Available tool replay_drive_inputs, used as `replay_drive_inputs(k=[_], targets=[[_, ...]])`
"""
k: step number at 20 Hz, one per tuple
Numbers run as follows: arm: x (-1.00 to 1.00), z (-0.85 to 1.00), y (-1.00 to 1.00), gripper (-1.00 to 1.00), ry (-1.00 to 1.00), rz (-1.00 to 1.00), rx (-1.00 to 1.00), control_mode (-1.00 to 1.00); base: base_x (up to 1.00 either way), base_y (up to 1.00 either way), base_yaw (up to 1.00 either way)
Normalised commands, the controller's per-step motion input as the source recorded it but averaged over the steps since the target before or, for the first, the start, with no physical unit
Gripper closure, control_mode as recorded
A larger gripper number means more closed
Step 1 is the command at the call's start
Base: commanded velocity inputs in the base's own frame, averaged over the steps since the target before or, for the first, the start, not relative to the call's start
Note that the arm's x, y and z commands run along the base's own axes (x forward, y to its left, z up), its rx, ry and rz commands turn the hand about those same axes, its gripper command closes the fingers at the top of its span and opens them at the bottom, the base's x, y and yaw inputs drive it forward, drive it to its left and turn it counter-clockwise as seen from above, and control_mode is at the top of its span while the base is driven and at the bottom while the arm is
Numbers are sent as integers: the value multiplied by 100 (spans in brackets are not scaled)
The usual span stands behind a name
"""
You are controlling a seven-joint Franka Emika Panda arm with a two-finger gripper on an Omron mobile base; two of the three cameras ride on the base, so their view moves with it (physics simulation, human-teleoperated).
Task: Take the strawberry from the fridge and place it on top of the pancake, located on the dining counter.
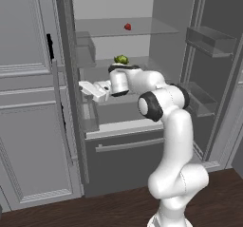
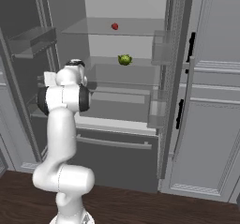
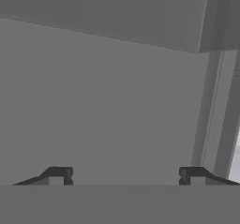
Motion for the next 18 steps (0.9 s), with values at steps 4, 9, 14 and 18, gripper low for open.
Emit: replay_drive_inputs(k=[4, 9, 14, 18], targets=[[-13, 0, 28, -100, 0, -6, 0, -100, 0, 0, 0], [-4, 0, -33, -100, 0, -14, 0, -100, 0, 0, 0], [3, -4, -94, -100, 0, -23, -1, -100, 0, 0, 0], [12, 7, -100, -100, -1, -11, -6, -100, 0, 0, 0]])
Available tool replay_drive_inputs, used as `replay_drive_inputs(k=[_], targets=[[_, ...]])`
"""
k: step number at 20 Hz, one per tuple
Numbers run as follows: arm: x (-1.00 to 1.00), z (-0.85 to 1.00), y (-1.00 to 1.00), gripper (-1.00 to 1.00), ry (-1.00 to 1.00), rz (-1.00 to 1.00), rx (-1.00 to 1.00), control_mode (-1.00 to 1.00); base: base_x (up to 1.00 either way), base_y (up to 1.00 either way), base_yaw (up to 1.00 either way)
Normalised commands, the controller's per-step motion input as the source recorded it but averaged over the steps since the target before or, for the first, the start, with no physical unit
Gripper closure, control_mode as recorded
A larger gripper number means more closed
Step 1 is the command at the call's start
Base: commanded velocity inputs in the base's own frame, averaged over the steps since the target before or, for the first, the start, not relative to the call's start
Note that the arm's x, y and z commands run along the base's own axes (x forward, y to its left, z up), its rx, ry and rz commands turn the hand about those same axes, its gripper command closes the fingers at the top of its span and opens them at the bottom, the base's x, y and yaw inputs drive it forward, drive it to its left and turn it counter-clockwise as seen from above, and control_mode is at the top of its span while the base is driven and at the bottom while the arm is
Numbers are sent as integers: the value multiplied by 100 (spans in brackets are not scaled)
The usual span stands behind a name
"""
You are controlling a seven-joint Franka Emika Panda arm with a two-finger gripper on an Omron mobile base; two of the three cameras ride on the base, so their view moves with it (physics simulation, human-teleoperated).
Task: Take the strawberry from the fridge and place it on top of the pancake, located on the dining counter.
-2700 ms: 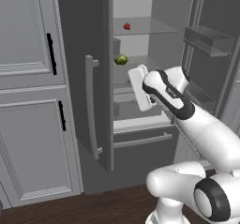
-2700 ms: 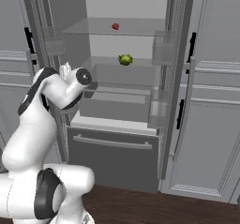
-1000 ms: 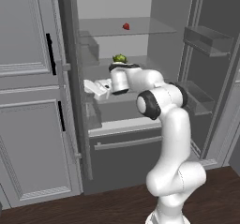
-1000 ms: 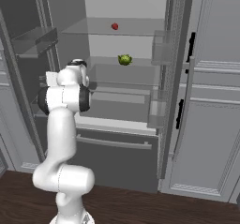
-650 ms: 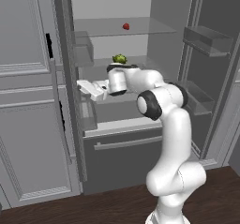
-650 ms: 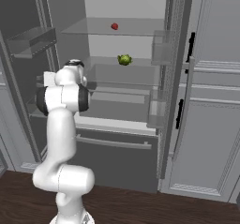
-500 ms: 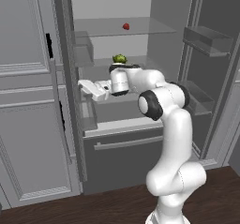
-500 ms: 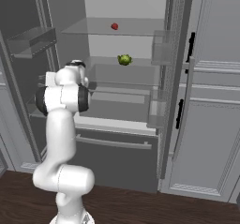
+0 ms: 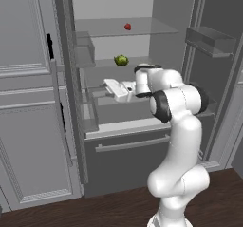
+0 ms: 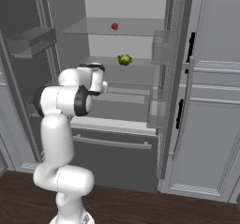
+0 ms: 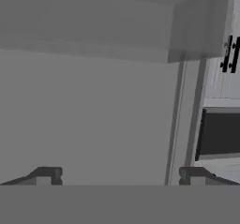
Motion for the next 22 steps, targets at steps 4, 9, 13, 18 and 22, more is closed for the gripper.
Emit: replay_drive_inputs(k=[4, 9, 13, 18, 22], targets=[[13, 0, -100, -100, -16, 0, -22, -100, 0, 0, 0], [0, 0, -97, -100, -34, 5, -38, -100, 0, 0, 0], [-12, -6, -72, -100, -48, 19, -52, -100, 0, 0, 0], [-33, -3, -56, -100, -53, 26, -60, -100, 0, 0, 0], [-85, 11, -38, -100, -72, 35, -41, -100, 0, 0, 0]])
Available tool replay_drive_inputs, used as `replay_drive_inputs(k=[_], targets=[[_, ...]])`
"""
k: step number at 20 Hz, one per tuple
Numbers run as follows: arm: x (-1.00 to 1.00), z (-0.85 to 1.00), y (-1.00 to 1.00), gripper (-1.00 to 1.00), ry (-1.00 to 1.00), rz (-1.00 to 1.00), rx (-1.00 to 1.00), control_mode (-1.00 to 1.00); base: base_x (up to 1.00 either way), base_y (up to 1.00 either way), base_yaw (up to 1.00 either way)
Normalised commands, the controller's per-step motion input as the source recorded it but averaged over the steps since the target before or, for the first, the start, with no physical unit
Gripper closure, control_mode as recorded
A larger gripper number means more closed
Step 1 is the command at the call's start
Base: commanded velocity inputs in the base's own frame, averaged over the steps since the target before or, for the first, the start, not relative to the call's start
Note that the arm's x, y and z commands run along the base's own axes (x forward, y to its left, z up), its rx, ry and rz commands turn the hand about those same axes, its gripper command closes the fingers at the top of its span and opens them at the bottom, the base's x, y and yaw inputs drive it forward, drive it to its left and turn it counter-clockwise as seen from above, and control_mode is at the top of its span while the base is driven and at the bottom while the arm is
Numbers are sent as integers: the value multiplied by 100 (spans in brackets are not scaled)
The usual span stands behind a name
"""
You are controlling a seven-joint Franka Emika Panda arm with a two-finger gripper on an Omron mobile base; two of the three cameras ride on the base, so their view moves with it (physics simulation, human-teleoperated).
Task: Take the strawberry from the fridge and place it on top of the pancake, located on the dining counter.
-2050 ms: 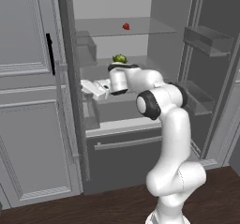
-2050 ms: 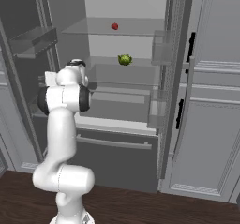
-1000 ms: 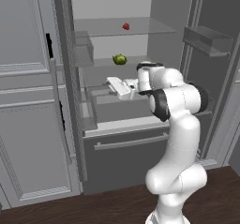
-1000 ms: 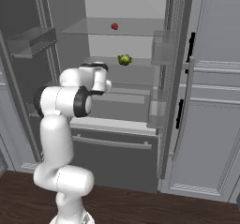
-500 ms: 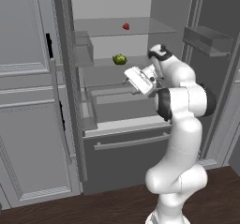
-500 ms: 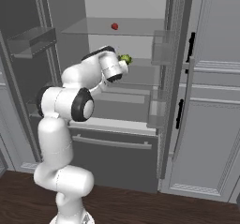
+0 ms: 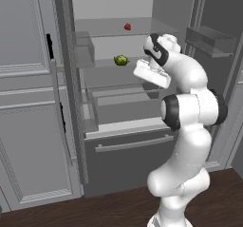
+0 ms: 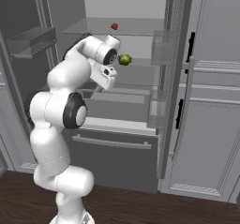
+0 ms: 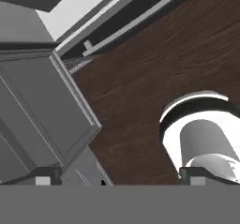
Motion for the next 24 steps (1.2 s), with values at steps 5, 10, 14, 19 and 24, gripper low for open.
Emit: replay_drive_inputs(k=[5, 10, 14, 19, 24], targets=[[-100, 40, -1, -100, -71, 27, -16, -100, 0, 0, 0], [-77, 42, 4, -100, -54, 29, -13, -100, 0, 0, 0], [-17, 13, 0, -100, -17, 22, -35, -100, 0, 0, 0], [-29, 2, -12, -100, -1, 1, -31, -100, 0, 0, 0], [-61, 1, 0, -100, -1, 0, 8, -100, 0, 0, 0]])
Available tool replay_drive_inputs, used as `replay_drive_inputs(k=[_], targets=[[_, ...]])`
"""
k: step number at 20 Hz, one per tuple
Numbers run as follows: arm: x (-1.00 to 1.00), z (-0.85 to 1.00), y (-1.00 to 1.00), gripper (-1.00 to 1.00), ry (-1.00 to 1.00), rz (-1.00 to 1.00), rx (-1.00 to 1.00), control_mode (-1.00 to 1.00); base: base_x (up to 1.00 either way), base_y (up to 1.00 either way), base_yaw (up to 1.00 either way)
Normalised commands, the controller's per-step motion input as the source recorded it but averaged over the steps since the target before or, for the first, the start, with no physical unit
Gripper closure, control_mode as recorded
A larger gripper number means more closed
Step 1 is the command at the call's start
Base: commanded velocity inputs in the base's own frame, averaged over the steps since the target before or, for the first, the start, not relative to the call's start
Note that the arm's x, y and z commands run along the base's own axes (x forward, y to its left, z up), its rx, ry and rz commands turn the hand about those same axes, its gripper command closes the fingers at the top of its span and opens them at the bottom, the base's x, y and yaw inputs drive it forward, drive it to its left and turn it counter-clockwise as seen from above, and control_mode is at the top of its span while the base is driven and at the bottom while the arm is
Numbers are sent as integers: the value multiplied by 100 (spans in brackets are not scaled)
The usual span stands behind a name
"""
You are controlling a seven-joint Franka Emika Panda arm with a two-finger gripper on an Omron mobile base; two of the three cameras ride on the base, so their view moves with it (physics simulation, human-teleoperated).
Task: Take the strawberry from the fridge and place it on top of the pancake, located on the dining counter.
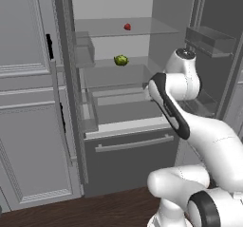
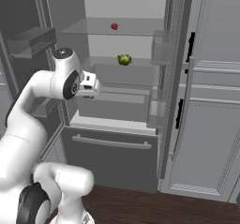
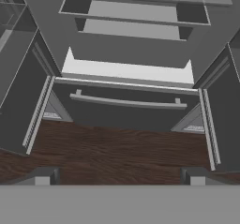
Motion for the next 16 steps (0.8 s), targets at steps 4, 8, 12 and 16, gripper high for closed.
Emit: replay_drive_inputs(k=[4, 8, 12, 16], targets=[[-83, 0, -2, -100, 0, -1, 1, -100, 0, 0, 0], [-78, 0, 0, -100, 0, -3, -6, -100, 0, 0, 0], [-54, -12, -9, -100, 0, -7, -1, -100, 0, 0, 0], [-11, -24, -11, -100, 0, -2, 0, -100, 0, 0, 0]])
